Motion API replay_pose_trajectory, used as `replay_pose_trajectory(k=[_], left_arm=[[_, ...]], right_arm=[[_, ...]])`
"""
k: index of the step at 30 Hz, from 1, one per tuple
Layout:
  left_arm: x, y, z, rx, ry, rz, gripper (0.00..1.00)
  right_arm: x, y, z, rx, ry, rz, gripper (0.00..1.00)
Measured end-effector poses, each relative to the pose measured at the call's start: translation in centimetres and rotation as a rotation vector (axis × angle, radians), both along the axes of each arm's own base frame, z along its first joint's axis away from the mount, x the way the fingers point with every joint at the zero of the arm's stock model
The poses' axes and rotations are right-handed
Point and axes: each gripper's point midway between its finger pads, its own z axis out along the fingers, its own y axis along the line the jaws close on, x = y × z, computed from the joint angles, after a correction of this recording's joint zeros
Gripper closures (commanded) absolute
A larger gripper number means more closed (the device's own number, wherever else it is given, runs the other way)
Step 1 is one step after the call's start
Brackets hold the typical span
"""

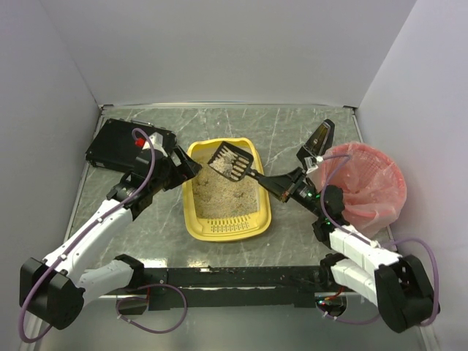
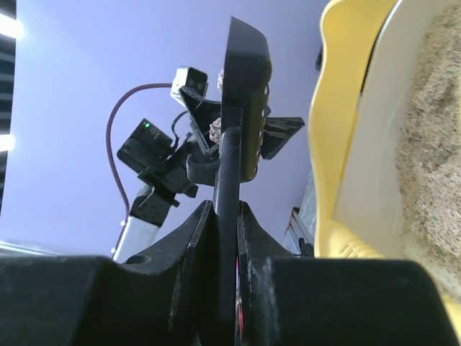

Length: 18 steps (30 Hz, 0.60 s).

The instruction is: Clean the litter box

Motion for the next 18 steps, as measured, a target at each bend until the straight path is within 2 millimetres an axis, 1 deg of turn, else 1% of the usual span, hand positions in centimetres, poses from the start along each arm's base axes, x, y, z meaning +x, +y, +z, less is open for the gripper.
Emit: replay_pose_trajectory(k=[3, 6, 8, 12, 16, 18], left_arm=[[0.0, 0.0, 0.1, -0.002, -0.001, 0.001, 0.03], [0.0, 0.0, 0.0, -0.001, 0.0, 0.001, 0.03], [0.0, 0.0, 0.0, -0.002, 0.001, 0.002, 0.03], [0.0, 0.0, 0.0, -0.013, 0.006, 0.009, 0.03], [0.0, 0.0, 0.0, -0.016, 0.009, 0.012, 0.03], [-0.1, 0.0, -0.3, -0.016, 0.015, 0.014, 0.03]], right_arm=[[-0.2, -0.6, -0.7, -0.037, 0.007, -0.03, 1.0], [0.2, -0.6, -0.2, -0.052, -0.02, -0.036, 1.0], [0.2, -0.5, -0.2, -0.048, -0.019, -0.029, 1.0], [0.1, -0.6, -2.1, -0.076, 0.026, -0.024, 1.0], [0.8, 0.0, -1.9, -0.082, 0.029, -0.001, 1.0], [0.5, 0.1, -1.9, -0.078, 0.029, 0.014, 1.0]])
